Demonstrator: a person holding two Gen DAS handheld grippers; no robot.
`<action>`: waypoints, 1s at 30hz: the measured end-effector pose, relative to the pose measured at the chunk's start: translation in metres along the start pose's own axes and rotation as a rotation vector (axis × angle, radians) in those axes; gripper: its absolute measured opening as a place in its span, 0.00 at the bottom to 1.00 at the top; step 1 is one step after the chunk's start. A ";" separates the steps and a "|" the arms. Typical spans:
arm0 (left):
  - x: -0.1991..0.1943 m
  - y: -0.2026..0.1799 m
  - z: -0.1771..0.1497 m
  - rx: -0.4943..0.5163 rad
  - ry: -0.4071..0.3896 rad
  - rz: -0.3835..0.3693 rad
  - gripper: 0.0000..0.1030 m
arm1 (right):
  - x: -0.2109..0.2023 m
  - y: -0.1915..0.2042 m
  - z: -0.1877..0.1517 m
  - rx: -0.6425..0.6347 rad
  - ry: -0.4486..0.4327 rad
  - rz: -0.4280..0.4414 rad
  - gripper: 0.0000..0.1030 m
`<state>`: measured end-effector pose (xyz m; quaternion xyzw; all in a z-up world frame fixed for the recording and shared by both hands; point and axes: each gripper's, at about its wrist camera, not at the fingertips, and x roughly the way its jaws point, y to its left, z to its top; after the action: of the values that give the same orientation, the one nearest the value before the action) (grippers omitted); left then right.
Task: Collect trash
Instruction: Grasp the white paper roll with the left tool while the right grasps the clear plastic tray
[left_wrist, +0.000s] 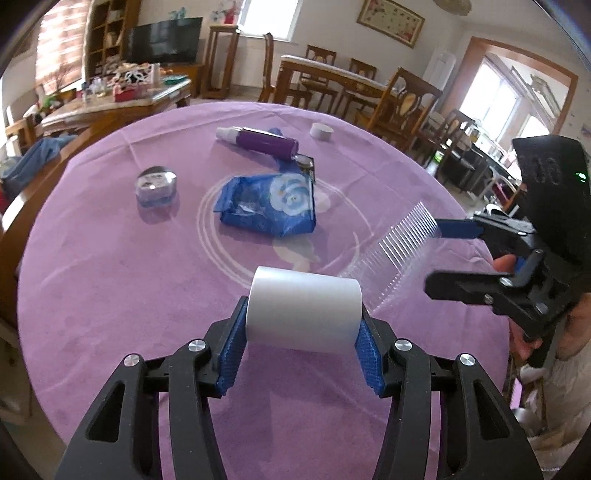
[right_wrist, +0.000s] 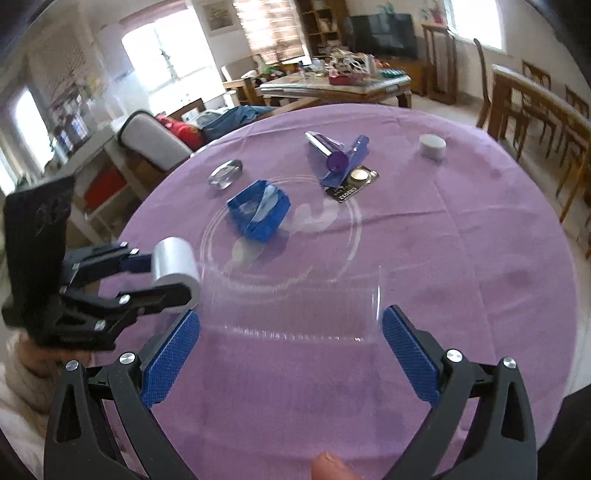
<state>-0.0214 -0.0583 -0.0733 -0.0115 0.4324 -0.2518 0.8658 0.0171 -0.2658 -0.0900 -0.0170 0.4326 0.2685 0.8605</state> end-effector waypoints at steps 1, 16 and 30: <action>0.002 -0.002 0.000 0.003 0.002 -0.003 0.51 | -0.003 0.002 -0.001 -0.031 -0.002 -0.009 0.95; 0.011 -0.007 0.011 0.004 0.028 0.006 0.51 | 0.041 0.047 0.031 -0.749 0.179 -0.033 0.88; 0.003 0.001 0.014 -0.052 -0.038 -0.042 0.48 | 0.000 0.002 0.017 -0.261 0.033 0.077 0.34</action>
<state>-0.0086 -0.0620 -0.0671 -0.0479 0.4216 -0.2586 0.8678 0.0282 -0.2598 -0.0789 -0.1167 0.4085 0.3552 0.8326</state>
